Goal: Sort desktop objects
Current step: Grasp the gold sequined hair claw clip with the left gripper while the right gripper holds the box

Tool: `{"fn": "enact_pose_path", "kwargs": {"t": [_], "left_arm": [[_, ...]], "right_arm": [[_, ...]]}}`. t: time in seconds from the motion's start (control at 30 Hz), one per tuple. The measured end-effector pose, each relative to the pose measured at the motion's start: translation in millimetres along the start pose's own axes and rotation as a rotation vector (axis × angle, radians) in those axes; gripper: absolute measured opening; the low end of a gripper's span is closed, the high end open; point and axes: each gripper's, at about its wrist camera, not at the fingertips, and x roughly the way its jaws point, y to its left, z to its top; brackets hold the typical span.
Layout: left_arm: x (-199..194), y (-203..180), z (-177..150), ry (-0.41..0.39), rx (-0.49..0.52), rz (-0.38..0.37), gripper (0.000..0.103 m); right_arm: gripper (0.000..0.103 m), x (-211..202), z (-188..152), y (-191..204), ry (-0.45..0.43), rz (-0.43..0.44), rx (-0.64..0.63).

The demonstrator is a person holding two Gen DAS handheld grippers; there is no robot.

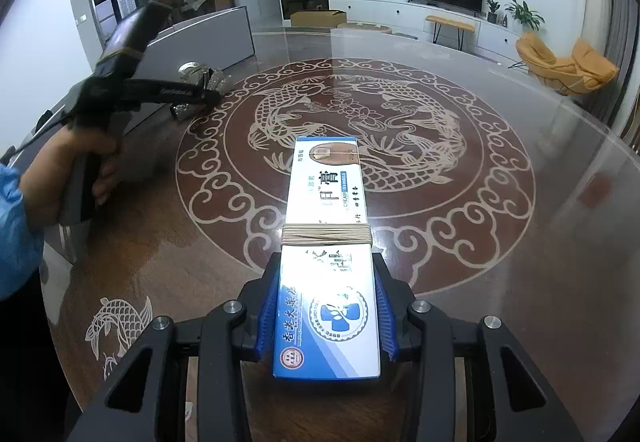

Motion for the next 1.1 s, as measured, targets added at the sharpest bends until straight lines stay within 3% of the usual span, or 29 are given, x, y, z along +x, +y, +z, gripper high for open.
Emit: {"fn": "enact_pose_path", "kwargs": {"t": [0.13,0.27,0.33,0.37,0.4,0.43,0.47,0.5,0.57,0.7,1.1], "left_arm": [[-28.9,-3.7,-33.0,0.000,0.026,-0.045,0.052],[-72.9,-13.1,-88.9,-0.003,0.056,-0.069,0.053],[-80.5,-17.9,-97.2,-0.001,0.056,-0.061,0.057],[-81.1,-19.9,-98.1,0.004,0.065,-0.057,0.069],[-79.5,-24.7,-97.3,0.013,0.091,-0.041,0.080],[-76.0,-27.8,-97.4,0.013,0.101,-0.029,0.083],[-75.0,-28.0,-97.2,0.016,0.102,-0.021,0.087],[-71.8,-24.3,-96.0,0.028,0.082,-0.023,0.093],[-63.9,-19.0,-94.7,0.051,0.036,-0.042,0.102],[-62.6,-26.0,-99.5,0.059,0.046,-0.034,0.103],[-64.5,-25.9,-101.8,0.060,0.046,-0.037,0.103]], "right_arm": [[0.042,-3.5,-2.9,0.2,-0.002,0.010,0.012],[0.042,-10.4,-14.1,11.5,-0.001,0.003,0.001],[0.044,-9.9,-15.2,16.1,0.003,-0.023,-0.008],[0.046,-7.8,-14.1,18.2,0.006,-0.038,-0.009],[0.058,-5.8,-13.0,19.6,0.008,-0.046,-0.005],[0.076,-2.6,-11.7,21.7,0.017,-0.052,0.001],[0.084,0.1,-11.0,23.4,0.027,-0.062,0.000],[0.091,3.9,-10.4,26.9,0.044,-0.088,-0.011],[0.092,4.8,-10.1,28.4,0.041,-0.107,-0.011],[0.103,8.8,-9.9,19.8,0.060,-0.103,0.032],[0.103,8.7,-9.8,21.2,0.062,-0.113,0.028]]}}
